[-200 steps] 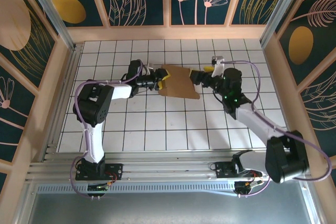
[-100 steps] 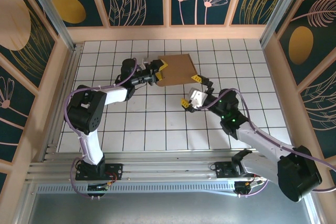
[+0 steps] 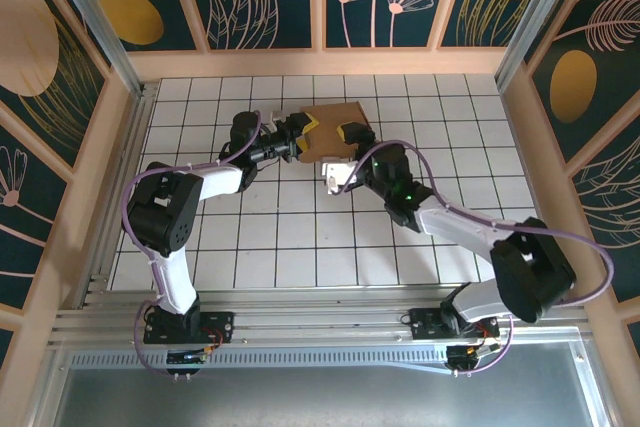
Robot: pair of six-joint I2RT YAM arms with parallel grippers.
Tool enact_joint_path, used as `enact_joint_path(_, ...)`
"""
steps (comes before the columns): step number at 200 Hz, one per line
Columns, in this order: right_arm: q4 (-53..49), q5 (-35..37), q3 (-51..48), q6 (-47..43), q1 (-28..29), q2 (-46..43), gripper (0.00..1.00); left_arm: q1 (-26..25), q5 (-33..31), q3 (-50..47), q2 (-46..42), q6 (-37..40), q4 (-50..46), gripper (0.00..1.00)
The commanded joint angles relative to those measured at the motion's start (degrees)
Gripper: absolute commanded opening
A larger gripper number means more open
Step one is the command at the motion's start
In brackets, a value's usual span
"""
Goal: Fold the paper box
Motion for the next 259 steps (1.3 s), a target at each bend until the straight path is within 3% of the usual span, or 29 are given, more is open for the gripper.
enact_joint_path(1,-2.27,5.51,3.29,-5.69,0.58,2.81,0.97,-0.37,-1.18,1.29,-2.55,-4.42,-1.26,0.55)
enact_joint_path(41,-2.04,8.23,5.16,-5.56,0.58,5.35,0.71,-0.37,-1.57,1.29,-3.26,-3.56,-2.39,0.55)
enact_joint_path(99,-4.42,8.86,6.32,-5.91,1.02,5.11,0.6,-0.35,-1.28,1.73,-3.38,-3.54,-2.28,0.58)
enact_joint_path(128,-8.16,8.06,7.62,-4.16,1.44,3.73,0.53,-0.22,-2.14,0.6,-3.88,-4.33,-0.51,0.63)
enact_joint_path(143,-10.17,7.47,8.02,-3.53,1.55,2.7,0.45,-0.2,-2.27,0.32,-4.18,-4.34,0.23,0.67)
enact_joint_path(181,-15.93,6.95,9.19,-1.07,1.71,-0.24,0.42,1.17,-4.11,-1.04,-7.32,-2.7,-0.49,0.75)
enact_joint_path(215,-29.46,9.17,11.6,1.86,2.14,-4.06,0.44,6.32,-9.4,-0.61,-18.02,11.51,-10.72,0.81)
enact_joint_path(230,-37.74,10.48,13.3,3.78,2.58,-5.69,0.45,8.75,-12.61,2.39,-23.02,23.2,-21.31,0.84)
enact_joint_path(259,-60.12,10.02,21.67,9.75,3.27,-5.86,0.45,9.84,-25.17,7.84,-31.2,46.63,-40.27,0.88)
